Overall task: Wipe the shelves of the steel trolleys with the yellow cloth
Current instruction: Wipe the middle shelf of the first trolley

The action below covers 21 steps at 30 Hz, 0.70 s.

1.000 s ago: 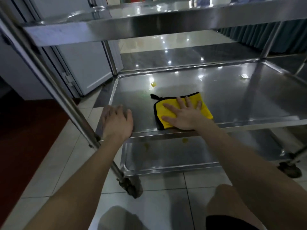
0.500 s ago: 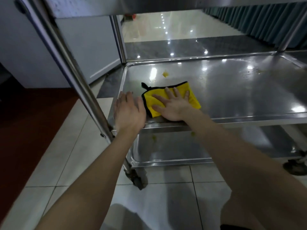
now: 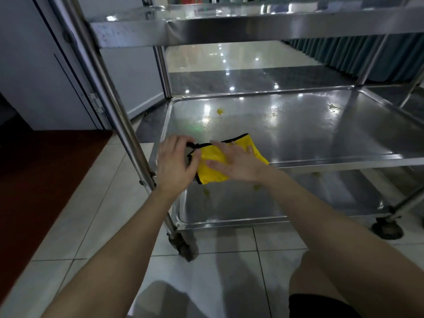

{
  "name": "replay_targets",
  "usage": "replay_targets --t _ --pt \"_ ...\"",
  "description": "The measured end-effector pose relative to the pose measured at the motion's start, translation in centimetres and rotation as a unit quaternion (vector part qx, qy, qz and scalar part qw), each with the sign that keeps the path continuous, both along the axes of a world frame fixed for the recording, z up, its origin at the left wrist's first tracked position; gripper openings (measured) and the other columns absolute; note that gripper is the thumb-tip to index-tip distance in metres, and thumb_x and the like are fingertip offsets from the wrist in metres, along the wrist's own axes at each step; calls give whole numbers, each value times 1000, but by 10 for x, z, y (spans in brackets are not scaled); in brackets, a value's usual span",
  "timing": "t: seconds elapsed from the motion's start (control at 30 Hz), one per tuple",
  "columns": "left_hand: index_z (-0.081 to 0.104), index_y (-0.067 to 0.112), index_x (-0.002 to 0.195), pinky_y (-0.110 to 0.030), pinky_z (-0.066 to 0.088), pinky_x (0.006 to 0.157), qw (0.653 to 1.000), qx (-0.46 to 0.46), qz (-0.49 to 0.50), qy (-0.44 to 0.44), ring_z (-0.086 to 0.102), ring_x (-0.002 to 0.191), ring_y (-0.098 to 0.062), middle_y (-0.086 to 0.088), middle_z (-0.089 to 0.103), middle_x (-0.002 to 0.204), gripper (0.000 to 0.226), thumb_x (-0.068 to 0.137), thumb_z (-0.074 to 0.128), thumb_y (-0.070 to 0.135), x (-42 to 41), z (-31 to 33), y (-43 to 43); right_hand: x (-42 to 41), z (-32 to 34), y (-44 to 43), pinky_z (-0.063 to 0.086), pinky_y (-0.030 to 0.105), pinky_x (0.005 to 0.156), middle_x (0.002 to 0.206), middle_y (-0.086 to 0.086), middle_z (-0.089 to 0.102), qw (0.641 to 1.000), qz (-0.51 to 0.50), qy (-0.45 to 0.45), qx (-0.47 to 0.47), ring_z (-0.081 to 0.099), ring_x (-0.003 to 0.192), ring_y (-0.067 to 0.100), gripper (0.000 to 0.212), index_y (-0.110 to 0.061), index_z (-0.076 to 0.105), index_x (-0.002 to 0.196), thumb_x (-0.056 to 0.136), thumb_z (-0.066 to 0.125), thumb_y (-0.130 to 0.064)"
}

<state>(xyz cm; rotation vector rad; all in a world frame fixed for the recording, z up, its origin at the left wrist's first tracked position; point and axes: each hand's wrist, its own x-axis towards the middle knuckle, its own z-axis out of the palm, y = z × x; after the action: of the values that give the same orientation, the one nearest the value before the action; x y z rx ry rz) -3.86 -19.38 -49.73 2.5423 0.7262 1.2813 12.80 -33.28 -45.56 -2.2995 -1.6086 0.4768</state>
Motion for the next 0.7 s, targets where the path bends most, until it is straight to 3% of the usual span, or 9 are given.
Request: replay_targets --t 0.03,0.1,0.17,0.23,0.3,0.47,0.6,0.7 --pt "66 15 126 -43 45 103 999 28 -30 13 58 119 -24 -2 63 123 41 101 61 47 -8 -8 -5 6 4 -10 -1 62 130 177 -2 23 999 -5 18 45 6 165 23 82 -41 26 167 96 43 -76" --pt "61 17 137 -38 40 111 993 68 -76 55 53 132 -23 -2 58 135 62 93 68 61 -23 -30 -16 20 1 -36 4 60 131 172 -2 33 994 5 -37 104 13 164 23 81 -32 41 162 87 51 -60" --pt "55 17 148 -41 37 120 986 102 -80 105 48 144 -27 -5 53 146 78 87 78 60 -29 -48 -22 32 -9 -60 12 53 131 169 1 36 990 28 -91 103 23 161 28 80 -25 45 160 85 68 -39" --pt "53 15 153 -49 38 120 983 117 -56 128 47 147 -32 -8 52 149 78 89 82 48 -27 -52 -24 38 -19 -73 29 38 121 168 2 38 993 23 -69 92 35 154 31 78 -23 44 160 87 70 -14" --pt "55 15 150 -52 41 115 985 121 -31 118 49 143 -35 -10 54 145 68 92 79 40 -17 -45 -24 40 -25 -74 40 36 112 167 2 41 992 11 -47 114 44 149 30 75 -24 46 159 90 64 -3" --pt "63 20 146 -47 44 111 989 106 -39 95 53 136 -35 -11 55 140 60 92 77 42 -2 -42 -22 53 -28 -70 43 38 92 148 9 61 991 11 -59 118 59 126 35 64 -24 48 155 95 64 -9" --pt "66 26 147 -46 50 107 994 58 -63 72 58 131 -32 -8 55 146 54 95 78 31 -12 -51 -12 57 -16 -74 40 37 71 102 8 72 986 12 -70 150 66 90 34 39 -20 61 133 95 67 -16" --pt "71 24 142 -42 50 103 994 16 -74 75 60 126 -30 -6 58 144 45 97 69 28 -15 -42 -17 50 -3 -76 48 44 72 91 11 73 987 19 -72 140 66 83 38 26 -18 64 123 98 66 -21"
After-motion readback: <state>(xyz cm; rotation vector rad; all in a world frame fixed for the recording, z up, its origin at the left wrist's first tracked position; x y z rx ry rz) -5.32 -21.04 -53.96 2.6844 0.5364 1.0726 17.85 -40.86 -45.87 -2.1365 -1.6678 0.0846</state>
